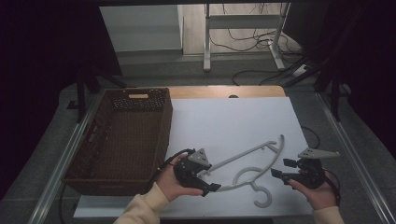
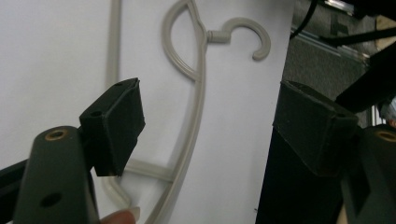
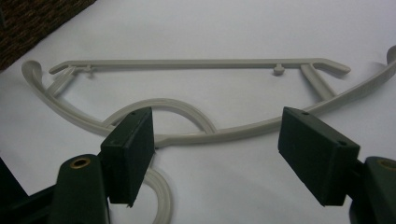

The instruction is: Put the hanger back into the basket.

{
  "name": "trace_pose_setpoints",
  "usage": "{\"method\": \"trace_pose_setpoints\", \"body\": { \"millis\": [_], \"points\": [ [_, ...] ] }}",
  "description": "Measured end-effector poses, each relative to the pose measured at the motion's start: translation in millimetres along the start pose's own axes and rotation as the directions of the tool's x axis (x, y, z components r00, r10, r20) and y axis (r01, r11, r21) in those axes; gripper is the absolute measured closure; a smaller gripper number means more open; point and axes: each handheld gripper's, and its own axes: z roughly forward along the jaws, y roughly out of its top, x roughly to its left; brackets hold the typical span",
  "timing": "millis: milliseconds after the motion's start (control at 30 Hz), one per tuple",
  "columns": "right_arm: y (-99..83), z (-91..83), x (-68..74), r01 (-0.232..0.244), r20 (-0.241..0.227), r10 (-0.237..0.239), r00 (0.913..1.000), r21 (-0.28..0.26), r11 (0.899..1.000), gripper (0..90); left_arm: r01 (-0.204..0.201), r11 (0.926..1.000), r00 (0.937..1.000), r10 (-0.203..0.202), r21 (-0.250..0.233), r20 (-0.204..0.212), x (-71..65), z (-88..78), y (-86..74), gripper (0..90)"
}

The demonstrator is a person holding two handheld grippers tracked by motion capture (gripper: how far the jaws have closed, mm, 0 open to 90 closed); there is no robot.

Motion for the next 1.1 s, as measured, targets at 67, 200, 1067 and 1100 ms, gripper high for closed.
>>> {"method": "trace_pose_setpoints", "body": {
  "millis": [67, 200, 1067, 1100],
  "points": [
    [-0.1, 0.0, -0.2, -0.001, 0.001, 0.001, 1.0000, 0.001, 1.000, 26.6, -0.004, 0.9999, 0.9999, 0.004, 0.012, 0.010, -0.1, 7.4, 1.8, 24.1],
    [-0.4, 0.6, -0.8, -0.002, 0.004, 0.002, 1.0000, 0.006, 1.000, 26.6, -0.008, 0.9989, 0.9994, 0.006, 0.047, 0.033, 2.3, 23.8, 4.6, 24.8],
    [-1.3, 4.6, -1.1, 0.001, 0.006, -0.001, 1.0000, 0.029, 1.000, 26.6, -0.063, 0.9790, 0.9921, 0.040, 0.194, 0.119, 11.4, 80.5, 2.7, 42.5],
    [-1.5, 5.0, -1.3, 0.001, 0.007, -0.001, 1.0000, 0.030, 1.000, 26.6, -0.065, 0.9785, 0.9918, 0.042, 0.196, 0.121, 11.3, 81.2, 2.8, 44.4]
  ]
}}
